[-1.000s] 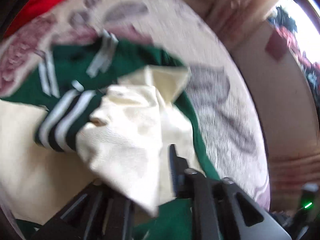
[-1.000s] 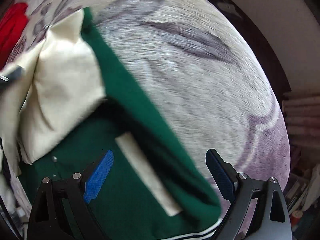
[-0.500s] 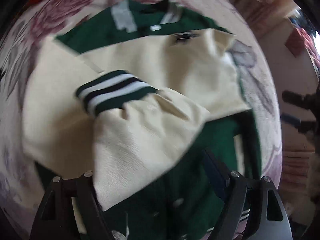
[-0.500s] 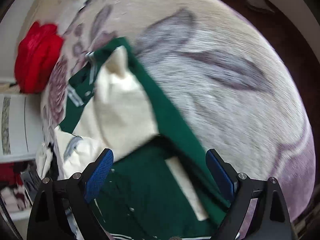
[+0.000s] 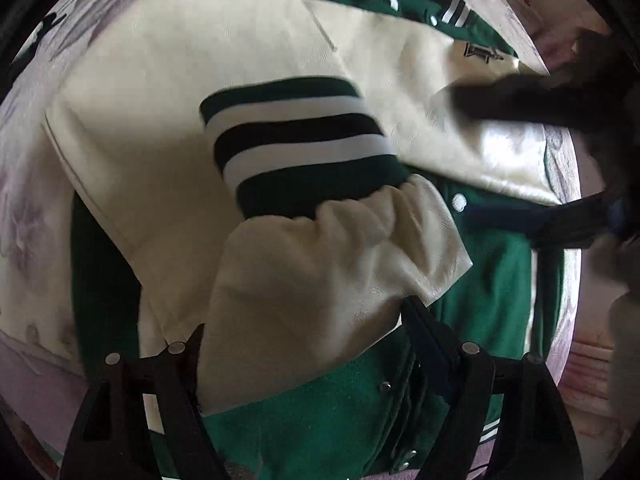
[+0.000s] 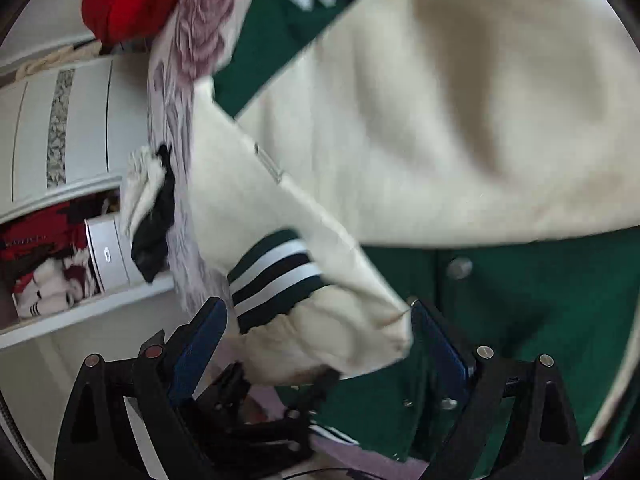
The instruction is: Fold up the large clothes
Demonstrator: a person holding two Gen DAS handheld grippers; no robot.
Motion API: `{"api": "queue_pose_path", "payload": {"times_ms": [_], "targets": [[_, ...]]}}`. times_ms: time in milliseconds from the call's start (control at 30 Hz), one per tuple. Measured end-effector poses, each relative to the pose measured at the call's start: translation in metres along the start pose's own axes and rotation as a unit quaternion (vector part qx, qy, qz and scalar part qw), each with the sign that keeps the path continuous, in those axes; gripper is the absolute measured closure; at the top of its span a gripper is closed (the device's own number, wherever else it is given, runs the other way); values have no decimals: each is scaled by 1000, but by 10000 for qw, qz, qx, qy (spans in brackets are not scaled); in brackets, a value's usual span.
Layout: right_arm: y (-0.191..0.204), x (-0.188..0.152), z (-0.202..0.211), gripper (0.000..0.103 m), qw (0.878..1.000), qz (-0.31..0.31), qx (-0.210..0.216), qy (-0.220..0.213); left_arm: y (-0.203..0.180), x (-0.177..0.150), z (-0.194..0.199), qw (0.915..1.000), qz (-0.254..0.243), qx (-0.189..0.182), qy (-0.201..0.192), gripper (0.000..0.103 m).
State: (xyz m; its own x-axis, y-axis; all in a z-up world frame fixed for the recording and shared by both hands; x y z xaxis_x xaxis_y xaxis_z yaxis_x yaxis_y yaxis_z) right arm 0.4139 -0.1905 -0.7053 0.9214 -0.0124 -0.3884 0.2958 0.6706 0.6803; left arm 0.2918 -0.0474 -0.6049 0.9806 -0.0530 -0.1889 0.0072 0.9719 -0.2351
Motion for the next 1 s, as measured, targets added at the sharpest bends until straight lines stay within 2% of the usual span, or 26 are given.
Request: {"api": "queue_pose_path", "payload": {"times_ms": [67,100,133,167,200,267,333,467,500,567,600,633,667,733,767,800,867,900,1000], "targets": [[-1,1,-42,8,9979,27,-246,599,3,-3,-1,9999,74,-42,-66,24],[-1,1,-59,12,9955,122,-380,861,5,-4,-1,9998,120,-96,-82,24],[1,0,-69,43,9936,256,-548,951,8,-7,1,9996,201,-181,-72,24],[2,0,-74,70,9929,346,-683,911,10,-10,4,9994,258,-241,-69,24],[2,0,-79,80,9924,367,-705,942,12,-13,9,9990,300,-307,-95,24],[3,-2,-75,83,9939,278,-582,889,17,-23,28,9982,397,-391,-215,24],[12,-4,-44,86,9966,374,-593,440,23,-34,51,9967,508,-509,-369,24],[30,-5,47,86,9955,582,-331,-676,39,-41,89,9931,764,-503,-732,24],[35,-6,85,86,9895,792,-323,-1162,42,-38,95,9924,791,-450,-824,24],[35,-6,134,85,9774,1130,-499,-1714,44,-26,99,9923,769,-215,-946,24],[23,-5,162,79,9686,1191,-702,-2066,45,-16,99,9923,763,-67,-975,24],[8,-1,180,63,9642,1007,-903,-2281,45,-9,98,9919,761,17,-1013,24],[-10,1,192,56,9598,737,-1179,-2440,45,2,98,9916,738,128,-1059,24],[-60,3,211,43,9528,-64,-1735,-2490,45,21,99,9905,654,341,-1161,24],[-81,0,216,41,9495,-438,-1849,-2499,43,32,99,9901,582,490,-1182,24],[-96,-3,220,38,9485,-713,-1787,-2516,42,43,99,9892,518,644,-1211,24],[-117,-11,229,24,9495,-1049,-1454,-2573,37,64,98,9871,343,887,-1288,24],[-123,-17,224,16,9524,-1171,-1111,-2585,37,75,98,9846,290,1044,-1369,24],[-118,-16,210,15,9587,-1189,-508,-2532,37,119,90,9778,174,1494,-1461,24]]}}
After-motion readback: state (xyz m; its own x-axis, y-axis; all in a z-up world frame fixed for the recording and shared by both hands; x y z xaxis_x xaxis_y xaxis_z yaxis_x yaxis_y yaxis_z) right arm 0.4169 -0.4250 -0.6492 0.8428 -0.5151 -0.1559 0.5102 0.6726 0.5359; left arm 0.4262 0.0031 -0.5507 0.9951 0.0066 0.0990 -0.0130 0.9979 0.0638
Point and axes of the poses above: each gripper's, at about its wrist camera, not at the fingertips, and z roughly against the way its jaws point, y to its left, x to its top, the point moved 4 cm from there along -z, roughly the way its jaws point, and after that the axes turned 13 degrees about y, right-handed, at the moved point
